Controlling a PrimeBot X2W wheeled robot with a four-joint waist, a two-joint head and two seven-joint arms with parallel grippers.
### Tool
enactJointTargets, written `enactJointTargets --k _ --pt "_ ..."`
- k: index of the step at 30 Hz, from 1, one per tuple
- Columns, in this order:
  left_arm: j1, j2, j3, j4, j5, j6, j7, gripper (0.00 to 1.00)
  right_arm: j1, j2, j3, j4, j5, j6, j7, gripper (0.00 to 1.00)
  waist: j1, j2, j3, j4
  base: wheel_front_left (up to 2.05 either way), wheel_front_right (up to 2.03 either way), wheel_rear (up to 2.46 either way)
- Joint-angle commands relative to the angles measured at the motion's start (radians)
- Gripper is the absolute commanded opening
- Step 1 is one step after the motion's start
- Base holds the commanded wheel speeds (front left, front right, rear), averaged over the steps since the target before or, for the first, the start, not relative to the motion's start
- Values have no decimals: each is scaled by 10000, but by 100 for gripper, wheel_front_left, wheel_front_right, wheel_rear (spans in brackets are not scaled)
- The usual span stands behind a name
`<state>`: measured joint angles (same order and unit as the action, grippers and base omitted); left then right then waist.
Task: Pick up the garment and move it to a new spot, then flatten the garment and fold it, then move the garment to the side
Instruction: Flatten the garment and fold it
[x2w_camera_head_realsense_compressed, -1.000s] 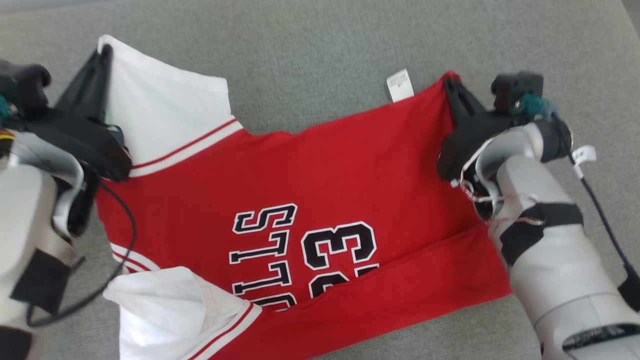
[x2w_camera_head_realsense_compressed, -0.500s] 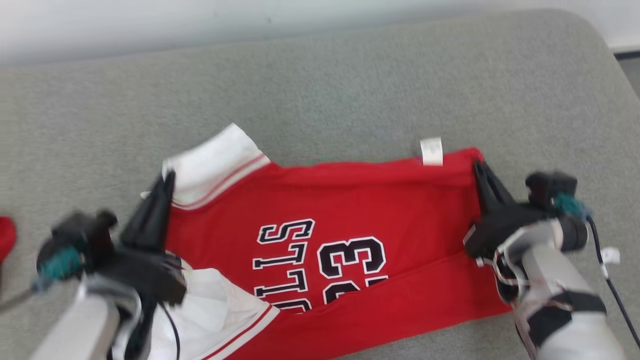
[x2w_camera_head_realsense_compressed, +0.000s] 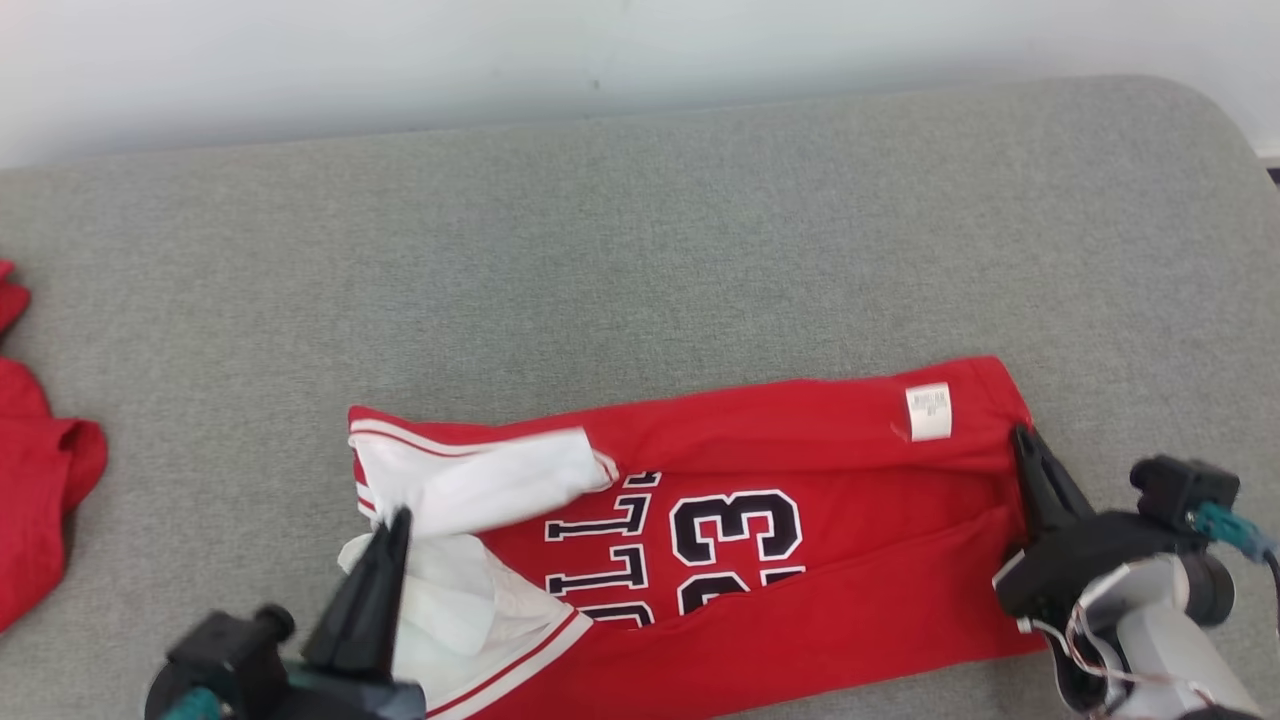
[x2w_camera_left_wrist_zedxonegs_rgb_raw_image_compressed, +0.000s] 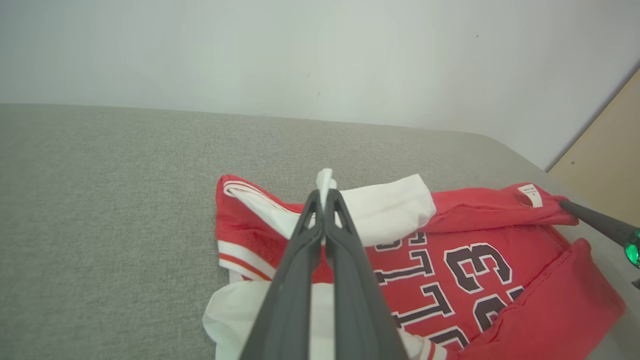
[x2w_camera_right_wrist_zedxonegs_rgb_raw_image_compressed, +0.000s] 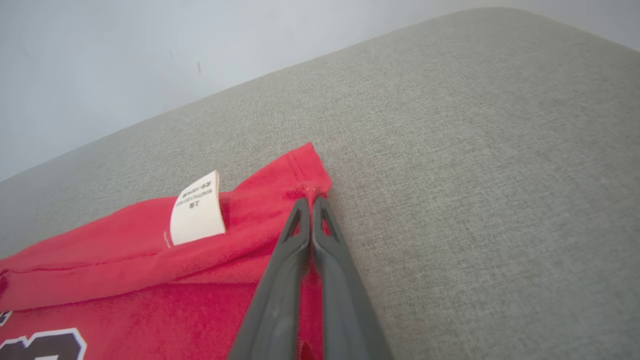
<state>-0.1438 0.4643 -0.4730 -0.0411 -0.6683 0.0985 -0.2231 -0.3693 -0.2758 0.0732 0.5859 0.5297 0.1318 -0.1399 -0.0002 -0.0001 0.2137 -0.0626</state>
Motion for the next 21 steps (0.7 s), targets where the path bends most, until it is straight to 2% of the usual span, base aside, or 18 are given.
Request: enactJointTargets --k 1,13,20,21 --pt "294 -44 -72 46 -22 83 -6 0 425 30 -169 -298 64 -25 144 0 2 1 -118 121 0 0 0" --pt "1303 -544 -171 336 -349 321 -235 0 1760 336 -1142 -1623 -388 -25 1080 0 2 1 -431 247 0 0 0" --pt "1303 -823 -318 1237 -364 193 -257 0 2122 583 -1520 -1956 -768 -25 1627 0 2 1 -600 354 0 0 0" --pt "1275 -877 -325 1337 -333 169 -270 42 2161 611 -1577 -1981 -808 -25 1647 0 2 1 -654 374 0 0 0"
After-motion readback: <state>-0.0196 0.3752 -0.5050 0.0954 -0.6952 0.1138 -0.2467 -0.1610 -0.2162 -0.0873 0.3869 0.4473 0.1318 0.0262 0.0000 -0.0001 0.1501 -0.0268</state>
